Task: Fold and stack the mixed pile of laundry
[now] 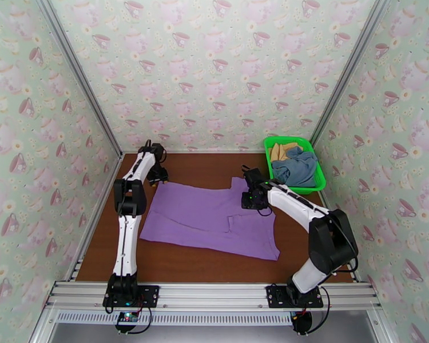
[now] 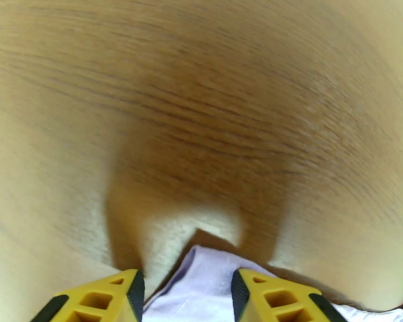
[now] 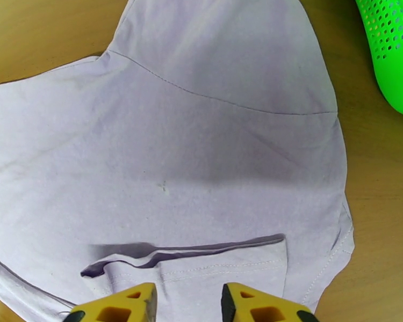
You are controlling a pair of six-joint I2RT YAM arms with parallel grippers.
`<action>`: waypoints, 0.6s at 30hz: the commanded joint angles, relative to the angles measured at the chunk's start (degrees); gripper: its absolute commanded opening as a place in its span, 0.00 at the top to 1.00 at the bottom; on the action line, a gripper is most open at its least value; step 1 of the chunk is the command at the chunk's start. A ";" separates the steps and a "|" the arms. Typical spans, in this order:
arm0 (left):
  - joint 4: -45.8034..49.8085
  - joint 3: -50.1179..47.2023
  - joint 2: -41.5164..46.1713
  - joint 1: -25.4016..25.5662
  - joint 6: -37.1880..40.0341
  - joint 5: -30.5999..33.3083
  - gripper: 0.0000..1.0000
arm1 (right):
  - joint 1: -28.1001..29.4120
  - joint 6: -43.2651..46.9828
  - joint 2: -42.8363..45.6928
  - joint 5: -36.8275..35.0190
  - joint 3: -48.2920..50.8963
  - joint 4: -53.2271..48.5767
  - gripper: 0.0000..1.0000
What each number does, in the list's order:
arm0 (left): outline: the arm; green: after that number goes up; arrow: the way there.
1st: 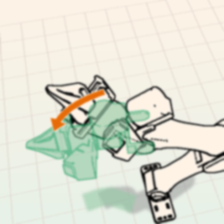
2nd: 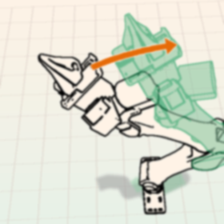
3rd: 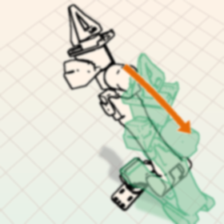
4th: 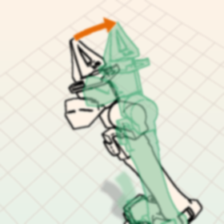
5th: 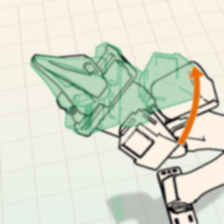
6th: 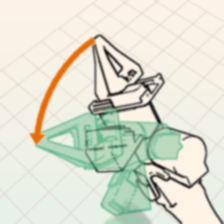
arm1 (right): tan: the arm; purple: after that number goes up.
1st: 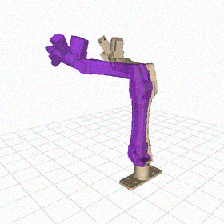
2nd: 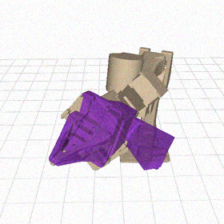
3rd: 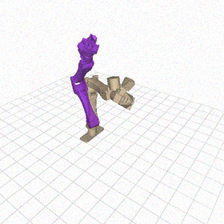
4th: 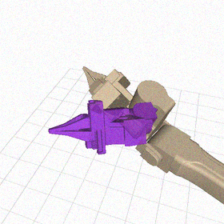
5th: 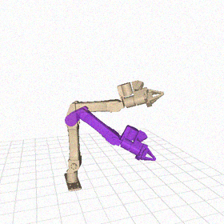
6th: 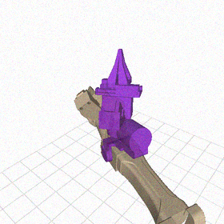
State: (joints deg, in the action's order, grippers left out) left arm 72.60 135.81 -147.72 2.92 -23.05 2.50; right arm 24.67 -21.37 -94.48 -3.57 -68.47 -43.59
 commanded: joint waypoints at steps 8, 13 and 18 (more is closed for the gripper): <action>-1.11 -5.90 -0.68 -0.36 1.07 0.13 1.00 | -0.96 4.92 -3.38 -3.73 -10.64 -4.58 0.60; -4.12 -13.87 5.03 -1.58 0.82 3.06 1.00 | -4.84 9.80 -11.54 -3.74 -23.74 -8.17 0.52; -7.55 -20.94 8.89 -3.51 0.28 3.37 1.00 | -8.45 11.89 -23.38 -2.35 -37.28 -10.78 0.53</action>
State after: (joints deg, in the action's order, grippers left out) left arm 64.47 118.89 -138.43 1.39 -22.46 3.07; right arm 17.54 -12.34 -112.44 -5.76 -100.79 -50.74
